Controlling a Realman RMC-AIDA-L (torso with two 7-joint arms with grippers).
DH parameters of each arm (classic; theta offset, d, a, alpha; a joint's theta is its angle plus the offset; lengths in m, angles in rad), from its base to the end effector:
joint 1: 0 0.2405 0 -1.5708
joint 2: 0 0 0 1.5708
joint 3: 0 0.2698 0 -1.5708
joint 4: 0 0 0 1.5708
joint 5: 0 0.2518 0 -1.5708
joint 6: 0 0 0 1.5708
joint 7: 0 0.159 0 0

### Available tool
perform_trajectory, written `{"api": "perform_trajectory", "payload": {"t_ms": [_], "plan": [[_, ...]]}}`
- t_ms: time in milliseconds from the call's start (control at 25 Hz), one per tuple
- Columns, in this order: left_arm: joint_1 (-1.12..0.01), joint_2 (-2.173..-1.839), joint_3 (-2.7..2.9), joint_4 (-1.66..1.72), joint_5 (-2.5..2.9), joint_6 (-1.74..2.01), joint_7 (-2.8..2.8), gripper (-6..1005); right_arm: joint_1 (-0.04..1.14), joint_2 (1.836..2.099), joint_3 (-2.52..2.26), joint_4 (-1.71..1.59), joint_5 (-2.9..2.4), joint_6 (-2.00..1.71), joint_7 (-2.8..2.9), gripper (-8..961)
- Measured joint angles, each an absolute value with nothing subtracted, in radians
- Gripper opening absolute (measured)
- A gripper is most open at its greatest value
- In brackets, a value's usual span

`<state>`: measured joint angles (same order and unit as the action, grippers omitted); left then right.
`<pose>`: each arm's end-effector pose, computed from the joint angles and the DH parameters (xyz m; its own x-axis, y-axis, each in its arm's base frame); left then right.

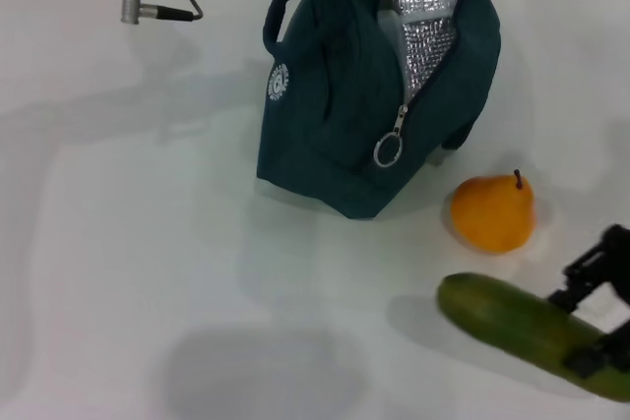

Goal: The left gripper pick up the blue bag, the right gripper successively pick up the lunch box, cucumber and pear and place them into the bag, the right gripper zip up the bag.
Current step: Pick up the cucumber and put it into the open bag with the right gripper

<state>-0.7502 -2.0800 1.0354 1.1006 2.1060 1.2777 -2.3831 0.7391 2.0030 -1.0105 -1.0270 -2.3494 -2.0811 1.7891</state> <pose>-0.1239 0.4775 0.0137 0.6868 0.5792 0.4391 0.7010 -0.6875 -0.1896 0.1962 0.3628 0.0264 0.9589 -0.2266 0.1707 -0.2672 -0.9238 0.2744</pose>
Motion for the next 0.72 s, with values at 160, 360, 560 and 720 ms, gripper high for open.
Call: {"api": "perform_trajectory", "payload": {"t_ms": [160,360,560,720], "plan": [[-0.748,-2.080,1.036,1.097,2.107,1.278,-2.380,49,0.684,1.954,-0.835,-0.946,-2.313,-2.143,1.702,605],[-0.736,-2.079,1.036,1.097,2.108,1.279,-2.380,49,0.587,1.869,-0.734,-0.849,-2.105,-2.143,1.608,605],[-0.729,-2.077,1.036,1.097,2.109,1.286,-2.379,49,0.512,1.869,-0.550,-0.818,-1.928,-2.081,1.483,606],[-0.729,-2.077,1.040,1.097,2.109,1.297,-2.379,49,0.479,1.959,-0.491,-0.816,-1.770,-1.939,1.319,606]]}}
